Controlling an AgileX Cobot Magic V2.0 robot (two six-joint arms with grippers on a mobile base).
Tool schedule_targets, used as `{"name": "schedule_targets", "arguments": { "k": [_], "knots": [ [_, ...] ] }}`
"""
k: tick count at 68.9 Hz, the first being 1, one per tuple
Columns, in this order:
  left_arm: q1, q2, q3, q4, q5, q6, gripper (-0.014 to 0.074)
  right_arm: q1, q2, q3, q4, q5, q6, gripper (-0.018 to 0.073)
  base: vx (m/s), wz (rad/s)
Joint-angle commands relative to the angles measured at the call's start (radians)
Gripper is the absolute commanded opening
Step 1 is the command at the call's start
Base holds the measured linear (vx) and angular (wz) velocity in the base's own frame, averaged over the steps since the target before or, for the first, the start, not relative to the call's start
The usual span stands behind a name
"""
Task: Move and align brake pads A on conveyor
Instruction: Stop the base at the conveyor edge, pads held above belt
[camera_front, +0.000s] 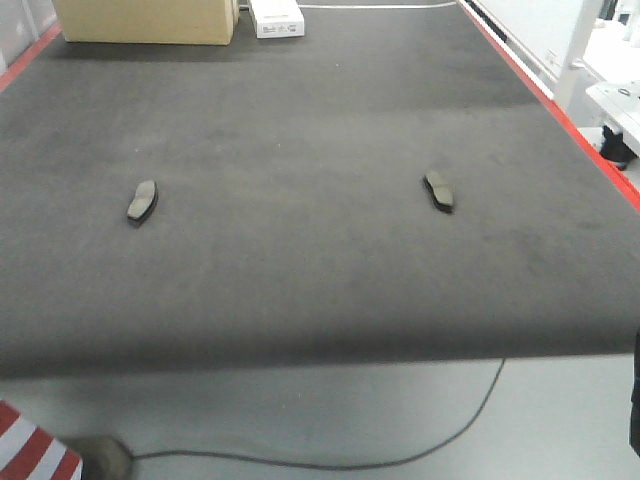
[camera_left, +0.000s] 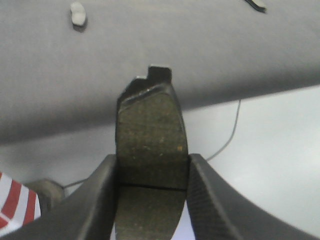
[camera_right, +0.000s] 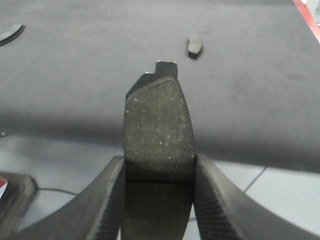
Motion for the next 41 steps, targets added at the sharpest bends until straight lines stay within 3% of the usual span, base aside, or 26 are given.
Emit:
{"name": "schedule_targets", "arguments": {
  "k": [1,41],
  "knots": [
    [-0.004,0.011,-0.03,0.014,-0.087,-0.001,-0.0006,-0.002,0.006,-0.032,-0.007,-0.092,0.0,-0.0004,0.36,0.05],
    [-0.004,0.012,-0.03,0.014,-0.088,-0.001,-0.0006,-0.002,0.006,-0.032,-0.007,-0.091,0.0,-0.0004,0.33,0.01]
  ]
}}
